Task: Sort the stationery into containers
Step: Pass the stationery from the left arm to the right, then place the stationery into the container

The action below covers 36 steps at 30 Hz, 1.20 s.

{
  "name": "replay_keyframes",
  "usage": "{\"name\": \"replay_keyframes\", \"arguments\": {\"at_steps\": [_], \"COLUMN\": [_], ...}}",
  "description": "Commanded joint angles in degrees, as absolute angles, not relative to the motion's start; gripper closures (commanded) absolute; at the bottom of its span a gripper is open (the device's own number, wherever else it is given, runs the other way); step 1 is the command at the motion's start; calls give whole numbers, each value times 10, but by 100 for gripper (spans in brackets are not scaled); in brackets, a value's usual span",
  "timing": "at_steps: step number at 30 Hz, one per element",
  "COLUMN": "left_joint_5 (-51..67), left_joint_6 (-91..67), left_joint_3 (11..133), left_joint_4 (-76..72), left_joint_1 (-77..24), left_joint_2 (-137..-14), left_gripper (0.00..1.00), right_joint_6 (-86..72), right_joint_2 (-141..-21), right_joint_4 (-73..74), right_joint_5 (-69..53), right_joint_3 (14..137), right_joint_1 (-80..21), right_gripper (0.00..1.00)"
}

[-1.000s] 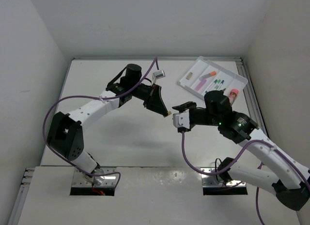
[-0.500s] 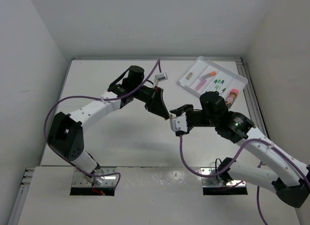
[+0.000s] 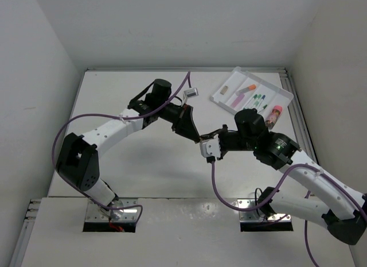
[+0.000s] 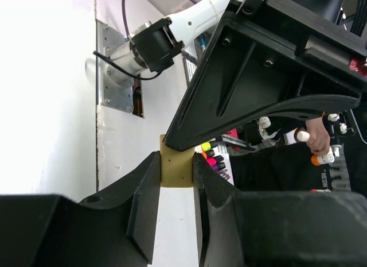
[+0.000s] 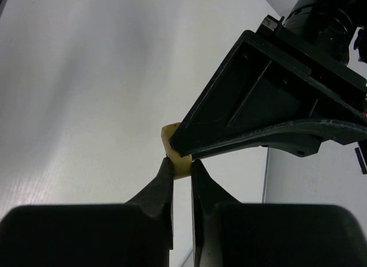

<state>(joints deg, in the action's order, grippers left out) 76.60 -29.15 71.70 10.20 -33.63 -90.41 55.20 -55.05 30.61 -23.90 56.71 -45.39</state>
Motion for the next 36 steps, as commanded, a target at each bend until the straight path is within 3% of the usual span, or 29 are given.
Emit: {"name": "replay_keyframes", "arguments": {"at_steps": [1, 2, 5, 6, 13, 18, 23, 27, 32, 36], "left_joint_5": [759, 749, 690, 672, 490, 416, 408, 416, 421, 450], "left_joint_6": [-271, -269, -269, -269, -222, -196, -179, -173, -175, -193], "left_joint_3": [715, 715, 712, 713, 833, 838, 784, 768, 760, 756], "left_joint_4": [98, 99, 110, 112, 176, 216, 215, 214, 200, 194], "left_joint_1": [-340, -337, -311, -302, -123, -58, -44, -41, -33, -26], "left_joint_2": [-888, -886, -868, -857, -863, -889, -898, -914, -932, -950], "left_gripper": [76, 65, 9, 0, 0, 0, 0, 0, 0, 0], "right_joint_6": [532, 528, 519, 508, 305, 151, 36, 32, 39, 34], "right_joint_2": [-555, -554, -556, -558, -669, -877, -1068, -1208, -1315, -1360], "right_joint_4": [273, 261, 246, 243, 120, 81, 112, 76, 66, 31], "right_joint_5": [-250, -248, -236, -232, -176, -47, 47, 77, 76, 56], "right_joint_3": [578, 576, 565, 564, 604, 730, 935, 1027, 1147, 1167], "right_joint_1": [-460, -460, -460, -458, -288, -166, -96, -76, -55, -44], "right_gripper": [99, 100, 100, 100, 100, 100, 100, 100, 100, 100]}}
